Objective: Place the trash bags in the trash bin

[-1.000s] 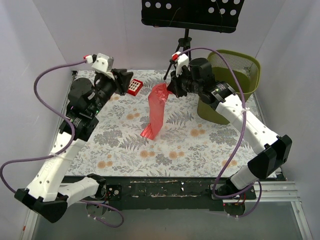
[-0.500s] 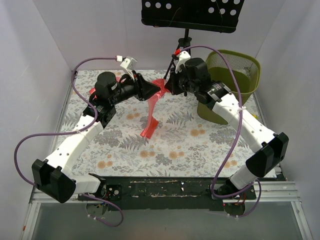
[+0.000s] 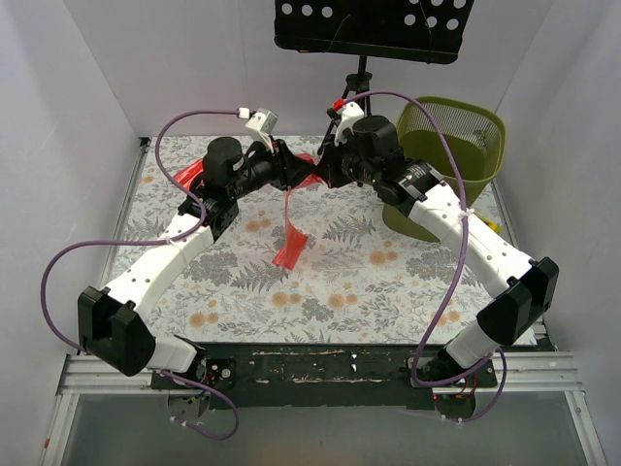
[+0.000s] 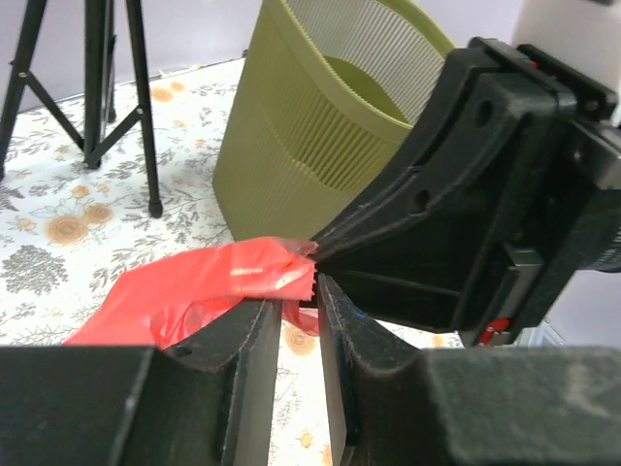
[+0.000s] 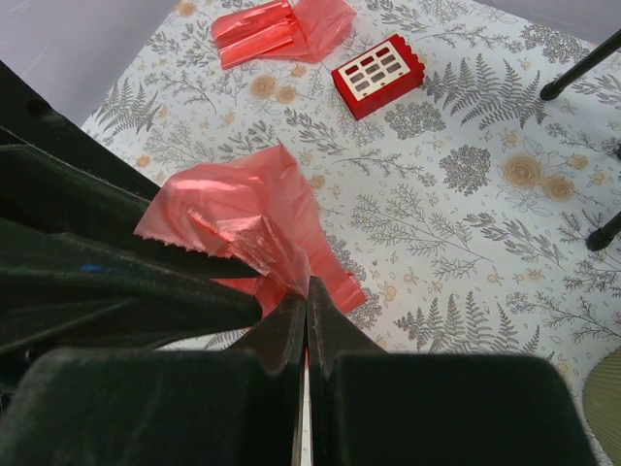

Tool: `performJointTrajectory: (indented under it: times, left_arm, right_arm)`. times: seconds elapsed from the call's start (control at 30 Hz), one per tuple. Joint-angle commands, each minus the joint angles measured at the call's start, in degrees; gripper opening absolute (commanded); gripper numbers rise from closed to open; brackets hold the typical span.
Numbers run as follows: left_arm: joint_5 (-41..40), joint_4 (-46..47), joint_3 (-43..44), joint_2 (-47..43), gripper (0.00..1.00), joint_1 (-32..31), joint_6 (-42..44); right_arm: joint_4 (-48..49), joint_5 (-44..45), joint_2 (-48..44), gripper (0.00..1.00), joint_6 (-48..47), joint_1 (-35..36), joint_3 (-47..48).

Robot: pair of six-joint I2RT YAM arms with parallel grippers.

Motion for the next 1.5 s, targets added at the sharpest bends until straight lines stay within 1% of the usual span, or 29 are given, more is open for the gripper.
performJointTrajectory:
  times: [0.0,0.07,0.13,0.27,0.37,0.47,0.53,0.6,0.67,0.73,0.8,0.9,0.93,1.0,1.03,1.07,1.17,1.2,1.3,1.47]
  left_arm:
    - [-4.78,0.66,2.41,-0.78,0.18,-0.25,2.61]
    - [-7.16,0.31,2.32,-0.61,0.15,-0.25,3.23]
    - [-7.70,0.22,2.58,-0.08,0.11,-0.25,4.19]
    - [-7.35,0.83,2.94,0.97,0.11,-0.25,4.55]
    - [-5.68,2.15,3.02,1.24,0.18,-0.33,4.20]
    - [-1.65,3.38,2.67,0.89,0.34,-0.25,3.76]
    - [1.95,4.00,2.15,0.62,0.38,-0.25,3.84]
    - [3.99,4.18,1.71,0.54,0.38,-0.16,4.02]
    - [3.47,3.21,1.97,1.06,0.35,-0.51,5.16]
    - [0.58,1.81,2.67,1.94,0.28,-0.69,6.21]
    - [-1.36,-0.03,3.81,3.34,0.23,-0.69,6.83]
    - [-1.28,-1.10,4.70,4.49,0.22,-0.60,6.39]
    - [-0.50,-0.40,4.35,4.49,0.20,-0.60,6.13]
    - [1.26,0.04,4.25,4.49,0.10,-0.69,6.22]
    - [1.36,0.04,4.43,4.32,0.03,-0.69,6.39]
    - [1.10,-0.65,4.52,4.14,0.00,-0.69,7.00]
    - [-1.88,-1.80,4.61,2.74,0.00,-0.60,9.28]
    - [-2.94,-3.89,4.52,2.12,0.00,-0.60,10.08]
    - [-6.72,-6.36,3.99,0.01,0.00,-0.51,12.89]
    - [-14.36,-8.65,2.50,-2.45,0.00,0.02,15.44]
  right_arm:
    - [3.57,0.93,-1.14,0.01,-0.17,0.42,1.92]
    - [3.67,0.75,-1.23,0.01,-0.70,0.69,1.92]
    - [3.84,0.75,-1.31,0.01,-1.05,0.86,1.92]
    - [4.02,0.93,-1.40,0.01,-2.72,1.48,1.57]
    - [3.75,4.18,-1.49,0.01,-3.87,2.44,0.95]
    - [4.01,4.53,-1.58,0.01,-3.87,2.53,0.51]
    - [4.19,5.14,-1.49,0.01,-4.04,2.53,0.42]
    - [4.54,4.88,-1.32,0.01,-4.31,2.45,0.60]
    - [4.72,4.53,-1.31,0.01,-4.57,2.53,0.77]
    - [4.89,4.53,-1.23,0.01,-4.92,2.71,0.86]
    - [4.98,4.35,-1.32,0.01,-5.19,2.80,0.95]
    - [4.98,4.53,-1.49,0.01,-5.54,2.80,0.78]
    - [4.90,4.79,-1.58,0.01,-5.54,2.80,0.77]
    - [4.89,5.49,-1.84,0.01,-5.54,2.80,0.42]
    - [4.89,6.11,-1.84,0.01,-5.62,2.80,0.25]
    - [4.81,6.63,-2.02,0.01,-5.63,2.80,0.07]
    - [4.81,10.58,-2.37,0.01,-5.80,2.71,-0.45]
    - [4.81,11.99,-2.46,0.01,-6.06,2.80,-0.63]
    - [4.63,16.56,-2.55,0.01,-6.94,2.62,-0.98]
    - [4.98,17.72,-3.07,0.01,-8.35,2.44,-1.42]
